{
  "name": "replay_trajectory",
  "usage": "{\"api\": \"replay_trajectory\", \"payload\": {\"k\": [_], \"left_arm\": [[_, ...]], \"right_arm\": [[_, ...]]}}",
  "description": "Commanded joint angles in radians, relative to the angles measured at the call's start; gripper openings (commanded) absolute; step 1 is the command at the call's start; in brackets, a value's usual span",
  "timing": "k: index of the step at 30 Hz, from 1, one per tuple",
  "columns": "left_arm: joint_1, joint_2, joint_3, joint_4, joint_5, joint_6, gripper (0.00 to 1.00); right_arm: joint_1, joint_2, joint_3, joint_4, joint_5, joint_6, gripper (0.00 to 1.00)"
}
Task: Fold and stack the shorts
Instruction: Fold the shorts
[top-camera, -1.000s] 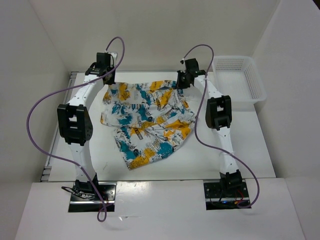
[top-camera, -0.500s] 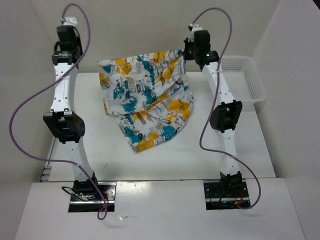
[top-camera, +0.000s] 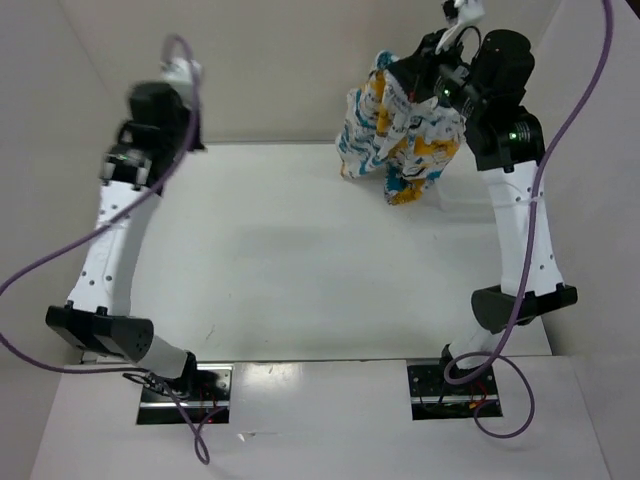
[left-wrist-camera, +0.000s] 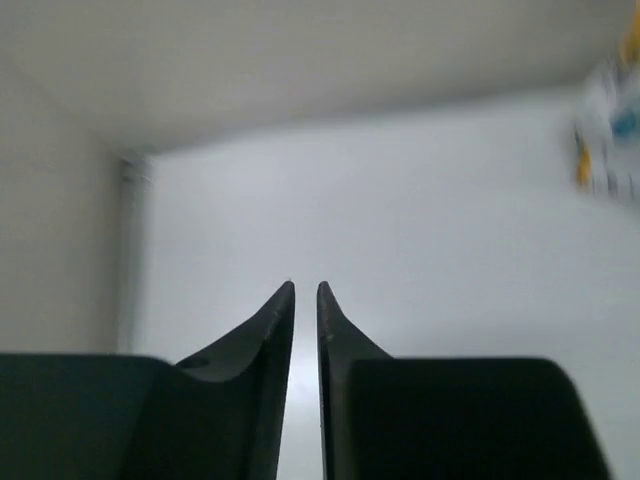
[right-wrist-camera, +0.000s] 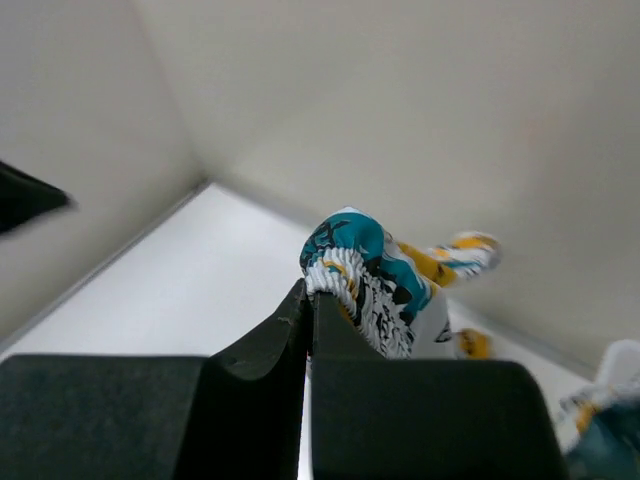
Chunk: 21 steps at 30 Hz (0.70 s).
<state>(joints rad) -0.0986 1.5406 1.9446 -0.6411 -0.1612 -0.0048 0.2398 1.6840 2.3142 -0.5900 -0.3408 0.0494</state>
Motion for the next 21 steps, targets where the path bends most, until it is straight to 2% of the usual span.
{"api": "replay_trajectory", "payload": {"k": [1,4,5,7,8,9,11,14,17,21], "left_arm": [[-0.212,0.0,-0.37,0.082,-0.03,0.005,0.26],[-0.262,0.041,-0.426,0.017,0.05,0.005,0.33],[-0.262,0.052,-0.426,0.017,0.07,0.005,0.4],[-0.271,0.081,-0.452,0.017,0.107,0.005,0.47],[-0.271,0.093,-0.452,0.032,0.117,0.005,0.51],[-0.271,0.117,-0.452,0.056,0.126,0.005,0.51],[-0.271,0.148,-0.417,0.08,0.153,0.005,0.51],[-0.271,0.236,-0.315,0.113,0.198,0.005,0.54],[-0.271,0.347,-0.228,0.139,0.245,0.005,0.6],[-0.306,0.548,-0.023,0.153,0.296,0.005,0.66]], "right_arm": [[0.009,0.02,-0.168,-0.022,-0.212,-0.026,0.0],[0.009,-0.073,-0.268,-0.073,-0.303,-0.098,0.0],[0.009,-0.13,-0.333,-0.094,-0.303,-0.149,0.0],[0.009,-0.203,-0.431,-0.155,-0.261,-0.195,0.0],[0.009,-0.289,-0.549,-0.181,-0.216,-0.254,0.0],[0.009,-0.335,-0.612,-0.232,-0.193,-0.285,0.0],[-0.008,-0.415,-0.782,-0.287,-0.152,-0.386,0.0],[-0.086,-0.513,-0.936,-0.372,-0.1,-0.48,0.0],[-0.097,-0.527,-0.993,-0.445,-0.031,-0.589,0.0],[-0.097,-0.518,-1.041,-0.487,0.1,-0.71,0.0]]}}
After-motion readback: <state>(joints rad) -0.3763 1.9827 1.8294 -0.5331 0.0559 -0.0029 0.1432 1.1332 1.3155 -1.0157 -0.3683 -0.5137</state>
